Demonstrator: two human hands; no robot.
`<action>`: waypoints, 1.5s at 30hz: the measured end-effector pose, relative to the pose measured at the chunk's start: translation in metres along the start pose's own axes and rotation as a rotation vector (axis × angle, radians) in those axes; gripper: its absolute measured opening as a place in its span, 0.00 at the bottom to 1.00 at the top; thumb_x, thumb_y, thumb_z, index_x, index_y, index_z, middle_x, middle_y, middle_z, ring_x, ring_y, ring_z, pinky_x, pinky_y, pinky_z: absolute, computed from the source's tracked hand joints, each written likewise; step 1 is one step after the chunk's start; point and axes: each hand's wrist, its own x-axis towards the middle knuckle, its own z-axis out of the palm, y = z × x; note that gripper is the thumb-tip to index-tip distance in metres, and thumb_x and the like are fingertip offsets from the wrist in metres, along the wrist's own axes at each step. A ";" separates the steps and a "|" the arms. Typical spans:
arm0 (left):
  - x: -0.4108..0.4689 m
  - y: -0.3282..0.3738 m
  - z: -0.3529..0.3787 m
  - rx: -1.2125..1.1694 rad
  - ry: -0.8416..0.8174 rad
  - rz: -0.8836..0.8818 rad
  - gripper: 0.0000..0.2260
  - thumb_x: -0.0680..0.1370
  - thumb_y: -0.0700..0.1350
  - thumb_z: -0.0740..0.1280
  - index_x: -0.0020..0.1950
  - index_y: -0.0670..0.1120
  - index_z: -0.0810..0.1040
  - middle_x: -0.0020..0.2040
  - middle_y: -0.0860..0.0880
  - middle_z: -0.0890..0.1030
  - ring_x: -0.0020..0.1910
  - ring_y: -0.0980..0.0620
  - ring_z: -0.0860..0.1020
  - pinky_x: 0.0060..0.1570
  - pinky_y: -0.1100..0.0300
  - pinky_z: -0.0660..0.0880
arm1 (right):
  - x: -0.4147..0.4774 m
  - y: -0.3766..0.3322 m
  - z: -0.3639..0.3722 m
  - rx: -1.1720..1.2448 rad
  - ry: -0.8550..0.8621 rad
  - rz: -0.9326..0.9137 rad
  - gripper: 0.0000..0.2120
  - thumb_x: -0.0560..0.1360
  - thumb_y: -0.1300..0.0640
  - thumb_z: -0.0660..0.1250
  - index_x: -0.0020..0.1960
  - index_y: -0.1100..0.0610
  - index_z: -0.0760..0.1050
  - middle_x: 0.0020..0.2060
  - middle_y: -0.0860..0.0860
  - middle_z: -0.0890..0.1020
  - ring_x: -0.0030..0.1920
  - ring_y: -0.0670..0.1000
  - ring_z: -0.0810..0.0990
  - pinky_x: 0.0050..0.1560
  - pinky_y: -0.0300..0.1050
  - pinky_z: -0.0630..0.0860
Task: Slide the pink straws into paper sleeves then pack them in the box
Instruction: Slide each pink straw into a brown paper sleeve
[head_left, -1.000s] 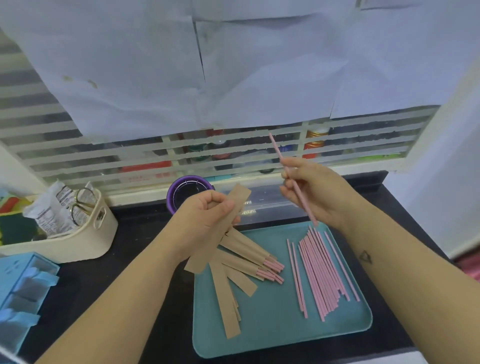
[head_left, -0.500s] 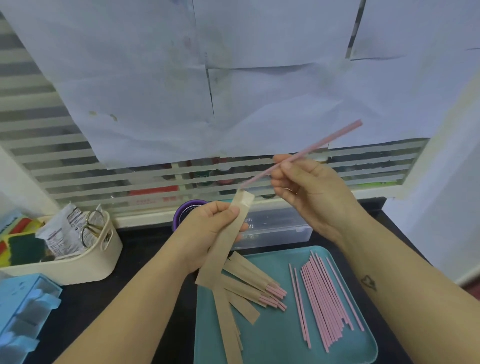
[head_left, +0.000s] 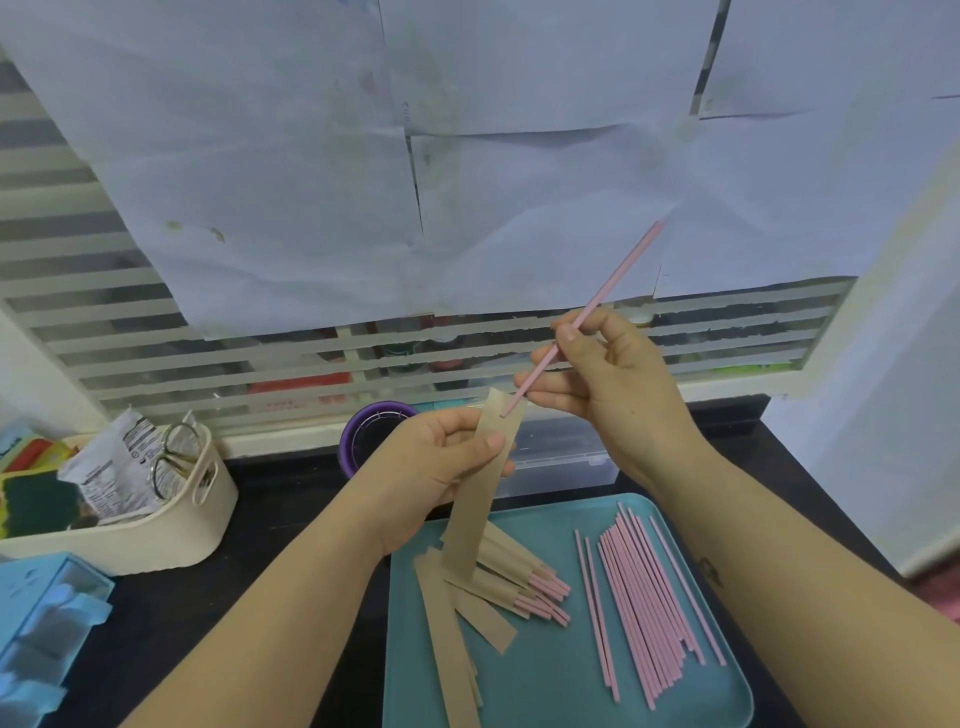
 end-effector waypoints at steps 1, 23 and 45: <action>0.000 0.001 0.001 0.011 -0.002 0.002 0.09 0.77 0.40 0.65 0.56 0.44 0.79 0.42 0.52 0.85 0.41 0.56 0.83 0.40 0.64 0.78 | 0.000 0.000 0.000 -0.014 -0.002 0.002 0.04 0.80 0.58 0.58 0.50 0.56 0.71 0.41 0.55 0.82 0.40 0.53 0.85 0.40 0.42 0.82; 0.001 -0.002 0.004 0.003 0.085 -0.085 0.08 0.75 0.42 0.68 0.52 0.42 0.83 0.47 0.43 0.84 0.46 0.48 0.81 0.54 0.51 0.77 | -0.013 0.000 0.001 -0.416 -0.085 -0.168 0.06 0.80 0.57 0.56 0.49 0.46 0.61 0.41 0.48 0.83 0.35 0.47 0.84 0.41 0.40 0.82; -0.005 0.002 0.009 0.080 0.062 -0.065 0.08 0.74 0.43 0.69 0.51 0.43 0.83 0.44 0.48 0.84 0.43 0.50 0.80 0.55 0.48 0.76 | -0.002 -0.011 -0.012 -0.322 -0.181 0.010 0.03 0.79 0.58 0.59 0.50 0.52 0.65 0.39 0.56 0.84 0.37 0.57 0.84 0.43 0.50 0.83</action>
